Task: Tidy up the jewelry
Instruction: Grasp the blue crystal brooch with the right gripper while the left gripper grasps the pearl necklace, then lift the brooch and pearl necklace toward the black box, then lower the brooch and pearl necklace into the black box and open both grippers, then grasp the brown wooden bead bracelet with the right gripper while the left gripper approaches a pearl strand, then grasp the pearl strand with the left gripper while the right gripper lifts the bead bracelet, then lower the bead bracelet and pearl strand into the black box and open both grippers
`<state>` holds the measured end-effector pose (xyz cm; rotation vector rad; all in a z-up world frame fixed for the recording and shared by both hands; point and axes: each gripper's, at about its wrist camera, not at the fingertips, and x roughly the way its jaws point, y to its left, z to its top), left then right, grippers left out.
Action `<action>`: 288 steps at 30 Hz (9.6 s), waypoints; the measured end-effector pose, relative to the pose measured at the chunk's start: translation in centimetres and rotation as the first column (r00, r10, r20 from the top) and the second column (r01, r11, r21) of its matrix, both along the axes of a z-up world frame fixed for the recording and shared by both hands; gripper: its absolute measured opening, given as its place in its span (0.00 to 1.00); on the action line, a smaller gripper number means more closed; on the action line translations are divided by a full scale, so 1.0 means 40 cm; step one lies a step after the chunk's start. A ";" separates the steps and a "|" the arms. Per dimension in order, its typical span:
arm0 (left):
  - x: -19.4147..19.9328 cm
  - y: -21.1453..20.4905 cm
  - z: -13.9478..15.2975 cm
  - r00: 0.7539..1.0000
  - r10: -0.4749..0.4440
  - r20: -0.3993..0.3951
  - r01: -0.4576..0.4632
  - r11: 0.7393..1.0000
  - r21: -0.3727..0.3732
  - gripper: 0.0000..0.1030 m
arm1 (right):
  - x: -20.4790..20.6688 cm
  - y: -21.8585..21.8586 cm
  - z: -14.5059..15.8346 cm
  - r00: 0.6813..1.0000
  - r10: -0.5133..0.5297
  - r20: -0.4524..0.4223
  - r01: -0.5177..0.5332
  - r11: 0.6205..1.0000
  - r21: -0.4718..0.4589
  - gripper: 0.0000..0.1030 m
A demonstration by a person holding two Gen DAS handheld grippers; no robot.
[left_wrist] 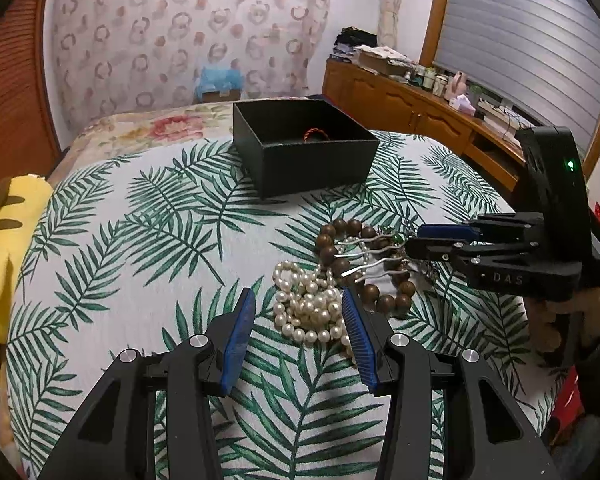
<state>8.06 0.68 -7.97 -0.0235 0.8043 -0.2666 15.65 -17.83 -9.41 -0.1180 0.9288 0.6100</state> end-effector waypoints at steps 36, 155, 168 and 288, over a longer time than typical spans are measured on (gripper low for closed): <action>0.033 -0.017 -0.018 0.999 -0.039 -0.021 0.038 0.999 -0.038 0.11 | -0.036 -0.065 0.048 0.997 -0.020 0.081 0.019 1.000 0.018 0.25; 0.340 0.053 0.174 0.994 0.085 0.064 -0.086 0.996 0.005 0.07 | 0.316 0.100 0.127 0.987 0.094 0.131 -0.091 0.995 -0.028 0.28; 0.283 0.064 0.123 0.996 0.084 0.020 -0.084 0.996 0.014 0.11 | 0.232 0.058 0.173 0.982 0.096 0.165 -0.101 0.995 0.024 0.28; 0.356 -0.086 0.497 0.944 -0.043 0.328 0.030 0.999 0.045 0.04 | 0.279 0.034 0.343 0.957 0.080 0.278 -0.111 0.989 0.098 0.14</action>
